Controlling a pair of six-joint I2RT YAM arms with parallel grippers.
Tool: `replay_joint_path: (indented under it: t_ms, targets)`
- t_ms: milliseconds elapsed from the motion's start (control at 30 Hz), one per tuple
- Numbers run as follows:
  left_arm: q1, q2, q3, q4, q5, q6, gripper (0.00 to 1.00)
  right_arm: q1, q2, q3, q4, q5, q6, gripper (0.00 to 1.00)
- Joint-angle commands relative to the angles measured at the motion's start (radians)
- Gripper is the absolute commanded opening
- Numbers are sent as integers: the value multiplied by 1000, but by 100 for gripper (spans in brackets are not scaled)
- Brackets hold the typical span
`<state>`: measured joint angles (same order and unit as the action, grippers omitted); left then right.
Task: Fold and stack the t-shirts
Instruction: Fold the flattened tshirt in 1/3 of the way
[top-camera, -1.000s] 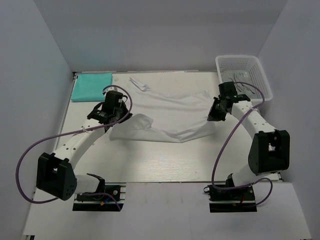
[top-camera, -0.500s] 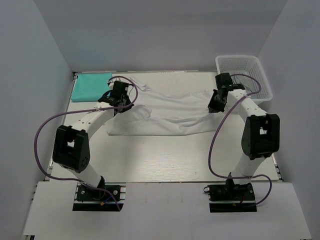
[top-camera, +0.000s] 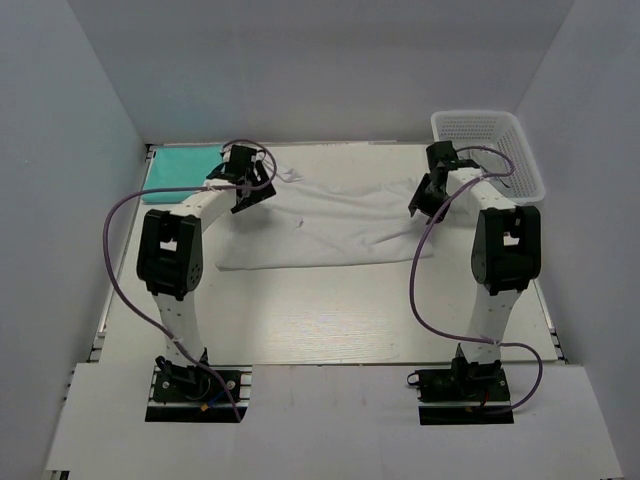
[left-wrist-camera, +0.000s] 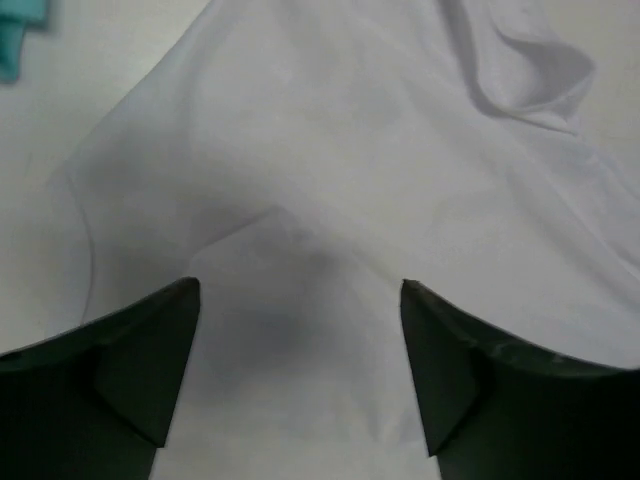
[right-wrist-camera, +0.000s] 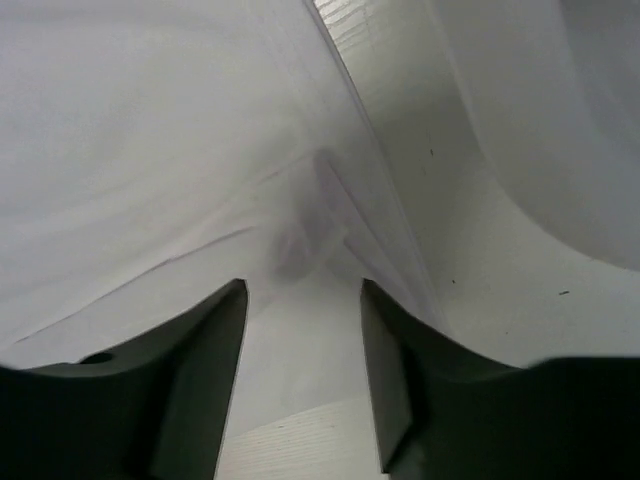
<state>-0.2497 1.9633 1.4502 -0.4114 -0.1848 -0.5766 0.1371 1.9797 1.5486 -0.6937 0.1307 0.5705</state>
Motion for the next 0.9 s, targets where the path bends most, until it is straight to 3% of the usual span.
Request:
replay_joint_path:
  t_ms: [0,33,67,100,167,333,467,700,867]
  targets:
    - [3,5,137,-7,33,29,100,1,-28,38,37,27,-24,59]
    - [3,5,137,-18,22,29,100,2,-38,16,39,32,-30,62]
    - [12,-4,137,-32,10,29,100,2,-63,5,57,33,-31,80]
    - [12,-17,137,-32,10,29,100,4,-93,-24,83,30,-27,80]
    - [3,-64,107,-58,10,38,100,10,-146,-114,138,9,-46,90]
    - [-20,-190,-65,17,146,63,100,53,-257,-255,279,-100,-61,90]
    - [-20,-238,-227,124,269,43,100,85,-251,-326,326,-163,-64,90]
    - [-20,-216,-361,86,269,-3,100,84,-191,-395,327,-144,-34,90]
    - [-20,-270,-505,71,232,-41,100,87,-243,-556,326,-135,-32,90]
